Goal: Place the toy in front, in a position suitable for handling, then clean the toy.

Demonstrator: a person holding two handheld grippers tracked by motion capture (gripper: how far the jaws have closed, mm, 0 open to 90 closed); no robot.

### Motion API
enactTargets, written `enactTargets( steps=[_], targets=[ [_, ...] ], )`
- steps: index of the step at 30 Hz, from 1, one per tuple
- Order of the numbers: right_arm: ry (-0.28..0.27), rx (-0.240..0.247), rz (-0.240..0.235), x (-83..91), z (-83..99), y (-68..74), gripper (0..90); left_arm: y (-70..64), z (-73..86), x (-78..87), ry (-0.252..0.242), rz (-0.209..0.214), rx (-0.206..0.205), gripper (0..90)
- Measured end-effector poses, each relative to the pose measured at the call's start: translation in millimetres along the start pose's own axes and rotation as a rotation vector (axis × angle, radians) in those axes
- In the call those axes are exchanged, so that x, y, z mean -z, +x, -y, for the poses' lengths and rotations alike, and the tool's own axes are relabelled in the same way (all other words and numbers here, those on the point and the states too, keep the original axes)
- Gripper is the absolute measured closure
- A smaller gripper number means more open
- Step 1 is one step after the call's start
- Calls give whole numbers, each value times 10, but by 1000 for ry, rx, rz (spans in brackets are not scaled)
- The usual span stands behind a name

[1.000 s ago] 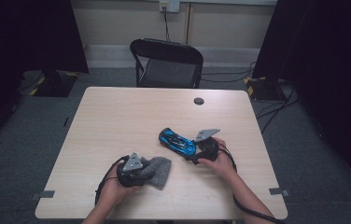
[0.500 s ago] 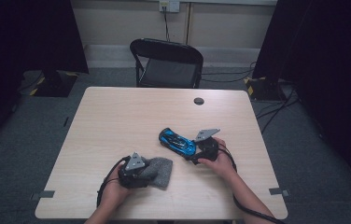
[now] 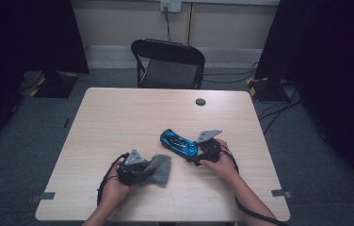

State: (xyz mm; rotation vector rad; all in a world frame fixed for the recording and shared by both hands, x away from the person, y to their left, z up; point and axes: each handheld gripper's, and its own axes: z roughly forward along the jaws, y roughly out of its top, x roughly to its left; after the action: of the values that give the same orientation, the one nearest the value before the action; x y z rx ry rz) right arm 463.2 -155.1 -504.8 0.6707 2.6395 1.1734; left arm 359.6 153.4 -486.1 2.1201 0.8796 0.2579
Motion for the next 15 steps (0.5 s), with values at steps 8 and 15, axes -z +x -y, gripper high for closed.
enactTargets(
  steps=[8, 15],
  targets=[
    [0, 0, 0, 0, 0, 0, 230, 28, -205, 100, 26, -16, 21, 755],
    [0, 0, 0, 0, 0, 0, 230, 74, -421, 144, -19, 11, 59, 754]
  ],
)
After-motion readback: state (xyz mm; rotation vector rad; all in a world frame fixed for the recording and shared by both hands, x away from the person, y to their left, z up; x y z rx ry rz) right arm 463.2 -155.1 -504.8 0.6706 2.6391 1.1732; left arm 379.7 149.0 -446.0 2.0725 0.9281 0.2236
